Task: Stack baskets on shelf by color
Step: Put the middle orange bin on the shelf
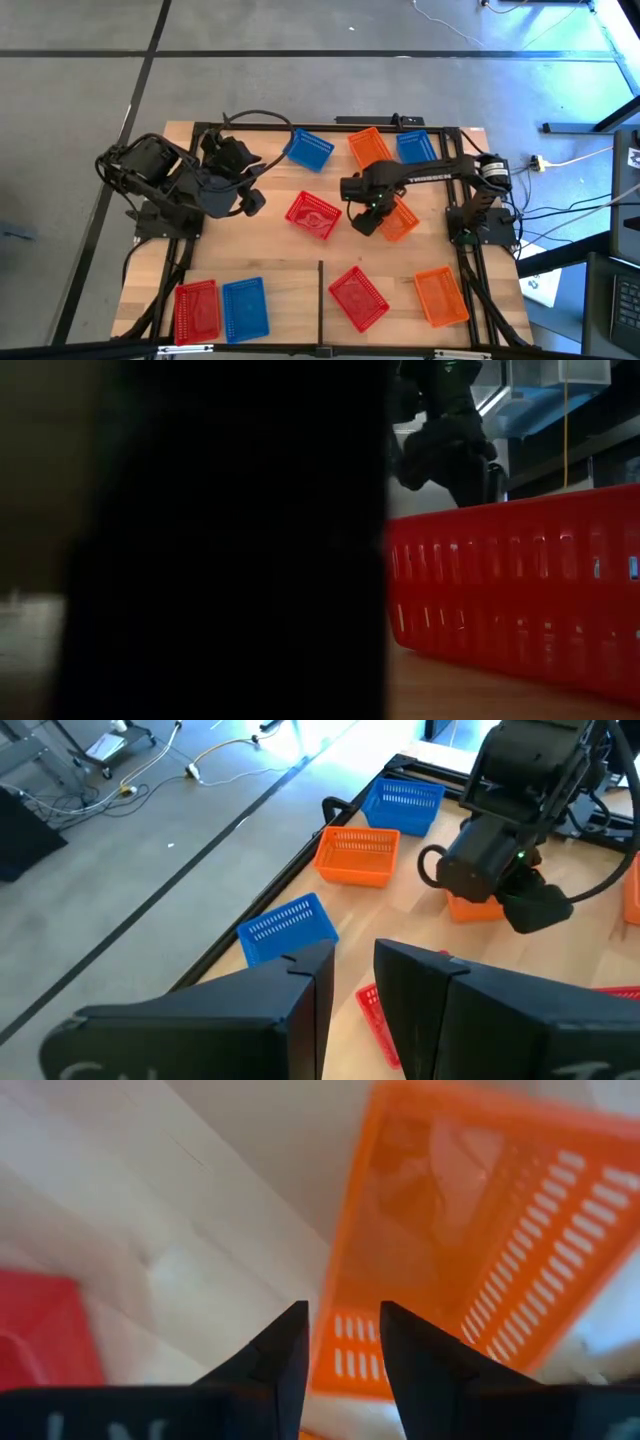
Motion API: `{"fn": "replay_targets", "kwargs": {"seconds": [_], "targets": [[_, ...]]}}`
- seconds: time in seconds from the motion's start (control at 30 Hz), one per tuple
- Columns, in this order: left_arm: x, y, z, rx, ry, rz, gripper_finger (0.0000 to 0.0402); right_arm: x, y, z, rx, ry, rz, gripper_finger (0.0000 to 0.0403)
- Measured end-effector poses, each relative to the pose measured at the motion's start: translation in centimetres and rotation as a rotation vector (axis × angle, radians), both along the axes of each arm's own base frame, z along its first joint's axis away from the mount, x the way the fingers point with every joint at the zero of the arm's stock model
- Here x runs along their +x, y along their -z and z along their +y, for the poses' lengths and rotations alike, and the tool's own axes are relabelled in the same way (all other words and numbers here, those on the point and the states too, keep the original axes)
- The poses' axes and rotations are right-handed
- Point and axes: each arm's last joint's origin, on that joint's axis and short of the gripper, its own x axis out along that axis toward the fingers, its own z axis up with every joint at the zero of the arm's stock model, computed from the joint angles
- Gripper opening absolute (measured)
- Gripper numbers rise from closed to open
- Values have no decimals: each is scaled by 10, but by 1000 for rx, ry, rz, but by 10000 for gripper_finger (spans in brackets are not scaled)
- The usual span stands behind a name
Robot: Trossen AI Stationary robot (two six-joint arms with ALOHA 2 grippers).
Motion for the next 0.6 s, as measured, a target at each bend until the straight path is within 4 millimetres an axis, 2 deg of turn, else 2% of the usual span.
{"fn": "replay_targets", "kwargs": {"seconds": [0.23, 0.4, 0.6], "targets": [[0, 0, 0, -3, 2, 1, 68, -11, -3, 27, 0, -79, 15, 119], [0, 0, 0, -12, 9, 4, 68, -37, -8, 52, -7, -128, 17, 111], [0, 0, 0, -12, 8, 4, 68, -59, -3, 66, -7, -220, -171, 111]]}}
